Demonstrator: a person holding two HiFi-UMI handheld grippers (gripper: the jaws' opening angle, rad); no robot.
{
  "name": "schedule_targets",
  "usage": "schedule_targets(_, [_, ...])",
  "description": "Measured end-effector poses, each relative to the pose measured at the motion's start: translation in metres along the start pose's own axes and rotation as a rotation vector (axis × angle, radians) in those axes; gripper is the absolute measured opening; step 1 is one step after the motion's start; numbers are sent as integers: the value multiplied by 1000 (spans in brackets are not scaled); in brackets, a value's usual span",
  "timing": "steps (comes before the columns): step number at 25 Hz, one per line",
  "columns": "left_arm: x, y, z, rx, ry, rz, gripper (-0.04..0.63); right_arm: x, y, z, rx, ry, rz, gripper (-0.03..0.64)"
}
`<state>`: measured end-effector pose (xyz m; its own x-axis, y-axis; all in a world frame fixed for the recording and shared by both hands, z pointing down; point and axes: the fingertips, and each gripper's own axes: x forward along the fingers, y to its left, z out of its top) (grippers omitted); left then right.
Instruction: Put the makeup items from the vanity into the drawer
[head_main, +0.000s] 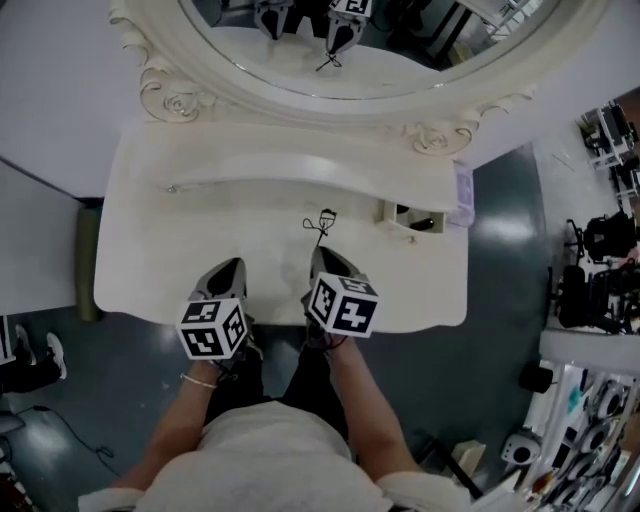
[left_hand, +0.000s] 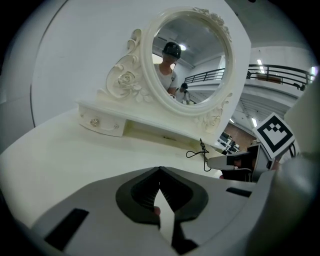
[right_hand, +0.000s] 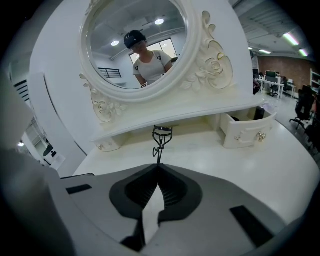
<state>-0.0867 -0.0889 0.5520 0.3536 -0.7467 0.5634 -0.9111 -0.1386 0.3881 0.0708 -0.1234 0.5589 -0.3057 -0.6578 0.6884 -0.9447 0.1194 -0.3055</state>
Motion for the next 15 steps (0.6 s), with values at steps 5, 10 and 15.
schedule_targets(5, [3,-28,4,36,-1,-37,3,-22,-21,5,27,-34,-22,21])
schedule_targets(10, [10,-58,6,79,6,-81,3,-43,-45,11,56,-63,-49,21])
schedule_targets(15, [20,-90,12,119,8,-124,3,-62,-70,19,85,-94,-74,21])
